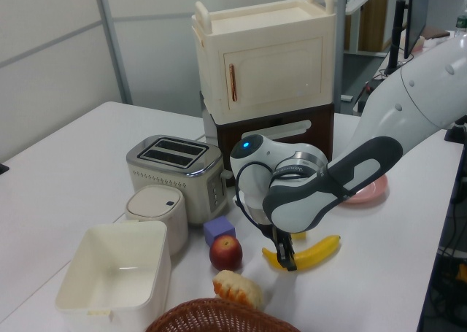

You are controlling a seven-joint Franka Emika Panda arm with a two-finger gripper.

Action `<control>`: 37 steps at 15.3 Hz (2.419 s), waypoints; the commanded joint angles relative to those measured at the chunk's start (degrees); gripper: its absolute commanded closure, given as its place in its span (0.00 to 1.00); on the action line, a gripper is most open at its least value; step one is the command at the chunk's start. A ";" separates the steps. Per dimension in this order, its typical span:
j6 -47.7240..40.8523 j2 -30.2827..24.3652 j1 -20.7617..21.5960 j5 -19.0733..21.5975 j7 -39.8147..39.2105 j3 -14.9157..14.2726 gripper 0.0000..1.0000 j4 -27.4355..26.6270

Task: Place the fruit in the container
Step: 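Close the gripper on the yellow banana's stem end, then lift the banana and carry it over the cream container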

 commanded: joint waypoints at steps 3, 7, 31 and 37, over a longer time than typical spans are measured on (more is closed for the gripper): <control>1.39 -3.02 0.07 0.40 8.13 0.37 0.95 2.95; 0.95 -5.32 0.33 2.59 12.01 0.37 0.98 6.29; 18.88 8.39 5.43 -0.57 35.66 6.70 0.98 34.60; 24.41 8.48 5.70 -0.83 40.83 6.70 0.98 34.78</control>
